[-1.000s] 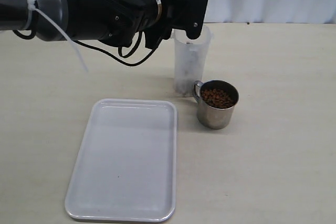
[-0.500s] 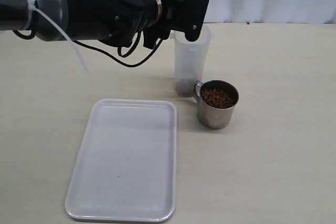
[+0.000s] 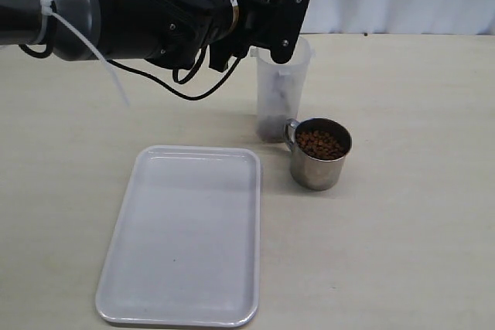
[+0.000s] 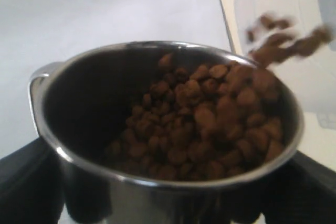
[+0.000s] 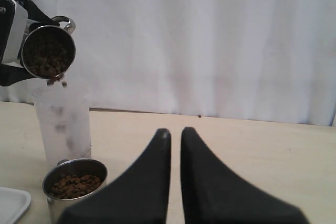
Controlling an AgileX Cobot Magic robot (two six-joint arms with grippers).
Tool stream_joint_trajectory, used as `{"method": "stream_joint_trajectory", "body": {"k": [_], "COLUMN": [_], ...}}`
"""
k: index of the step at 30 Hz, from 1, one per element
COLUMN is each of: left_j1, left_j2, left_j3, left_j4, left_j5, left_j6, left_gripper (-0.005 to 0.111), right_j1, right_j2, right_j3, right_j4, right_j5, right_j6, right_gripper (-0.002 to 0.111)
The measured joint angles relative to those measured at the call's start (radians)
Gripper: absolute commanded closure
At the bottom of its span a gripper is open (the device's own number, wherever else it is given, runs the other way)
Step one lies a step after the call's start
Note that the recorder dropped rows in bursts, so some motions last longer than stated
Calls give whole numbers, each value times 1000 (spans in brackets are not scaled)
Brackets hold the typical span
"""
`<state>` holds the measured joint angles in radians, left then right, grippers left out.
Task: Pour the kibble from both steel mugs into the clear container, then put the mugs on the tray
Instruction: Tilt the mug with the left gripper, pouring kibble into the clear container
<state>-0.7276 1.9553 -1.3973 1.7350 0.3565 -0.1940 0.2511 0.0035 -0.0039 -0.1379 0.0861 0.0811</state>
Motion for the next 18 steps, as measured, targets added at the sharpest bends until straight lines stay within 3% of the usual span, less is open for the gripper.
{"method": "stream_joint_trajectory", "body": {"k": [18], "left_j1": [0], "left_j2": [0], "left_j3": [0], "left_j4": [2], "left_j5": [0], "left_j6": [64], "left_gripper": [107], "right_j1": [0], "right_j2": [0], "right_j3": [0], "right_j4": [0], "right_j5": [0], "right_j6": [0], "right_gripper": [103]}}
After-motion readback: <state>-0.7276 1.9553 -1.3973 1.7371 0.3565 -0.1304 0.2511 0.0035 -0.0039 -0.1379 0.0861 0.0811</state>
